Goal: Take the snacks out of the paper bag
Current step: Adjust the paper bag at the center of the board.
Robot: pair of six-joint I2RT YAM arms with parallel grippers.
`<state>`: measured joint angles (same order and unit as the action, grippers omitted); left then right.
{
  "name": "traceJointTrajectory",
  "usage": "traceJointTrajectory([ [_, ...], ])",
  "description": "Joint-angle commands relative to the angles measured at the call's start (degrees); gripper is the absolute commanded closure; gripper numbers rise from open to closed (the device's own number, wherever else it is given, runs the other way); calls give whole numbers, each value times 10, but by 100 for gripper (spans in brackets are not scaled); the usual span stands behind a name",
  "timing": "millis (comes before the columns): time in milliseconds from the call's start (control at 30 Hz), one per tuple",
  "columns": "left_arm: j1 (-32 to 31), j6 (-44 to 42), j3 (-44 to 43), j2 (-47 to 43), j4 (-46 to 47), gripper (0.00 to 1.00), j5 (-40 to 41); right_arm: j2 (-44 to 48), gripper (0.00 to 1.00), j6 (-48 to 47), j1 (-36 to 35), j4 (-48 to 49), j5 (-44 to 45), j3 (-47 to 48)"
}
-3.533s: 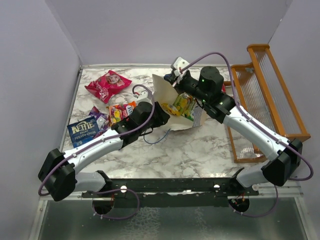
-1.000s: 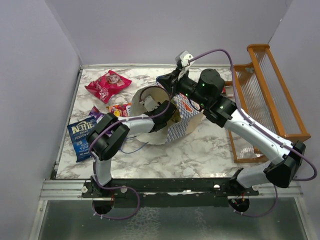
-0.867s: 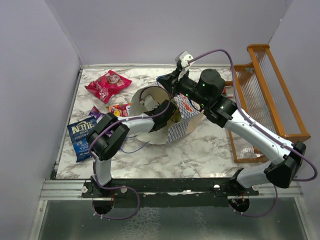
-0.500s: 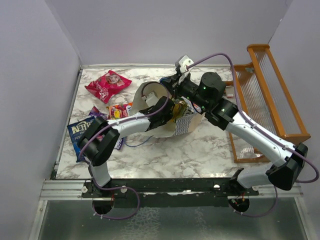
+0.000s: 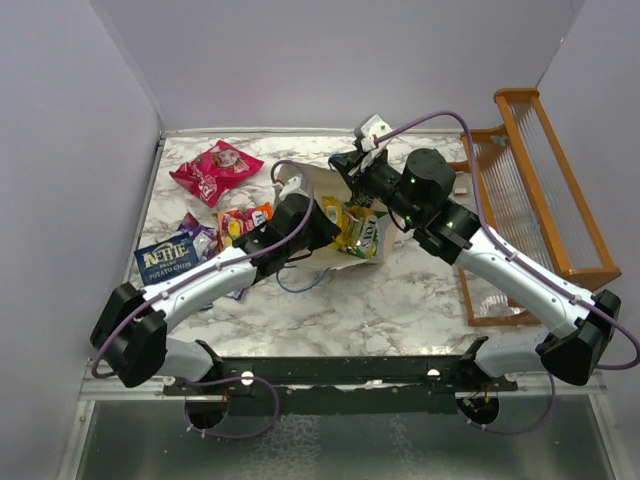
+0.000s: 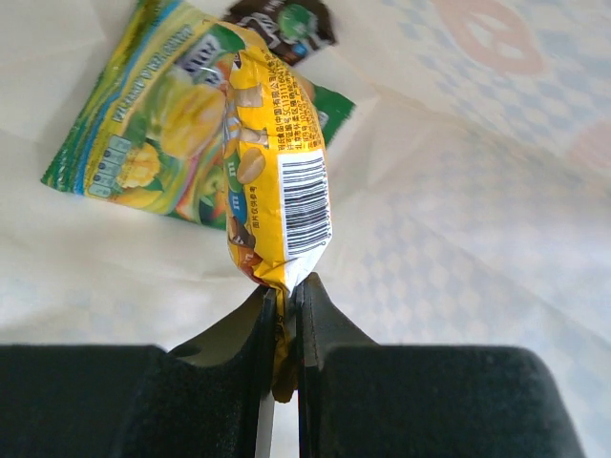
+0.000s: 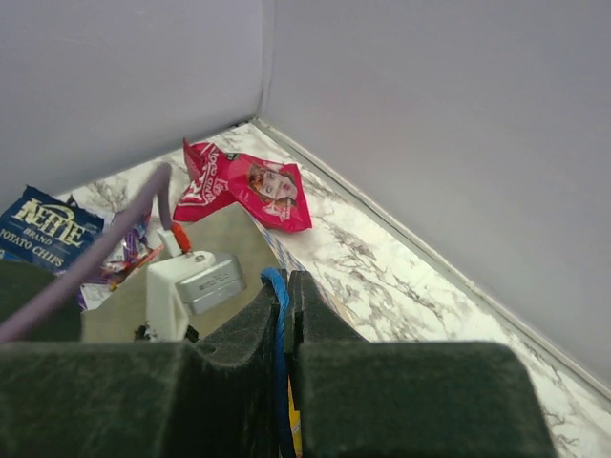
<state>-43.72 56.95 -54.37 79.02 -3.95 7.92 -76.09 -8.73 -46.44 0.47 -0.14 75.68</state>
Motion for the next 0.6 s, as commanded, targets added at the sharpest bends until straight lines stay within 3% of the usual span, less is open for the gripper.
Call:
traceJointTrajectory([
  [0, -2, -86, 3, -64, 34, 91, -83, 6, 98, -14, -4, 13, 25, 14],
  [233, -2, -112, -13, -119, 24, 92, -129, -4, 98, 2, -4, 13, 33, 31],
  [567, -1, -183, -63, -207, -43, 91, -146, -30, 98, -40, 5, 15, 190, 62],
])
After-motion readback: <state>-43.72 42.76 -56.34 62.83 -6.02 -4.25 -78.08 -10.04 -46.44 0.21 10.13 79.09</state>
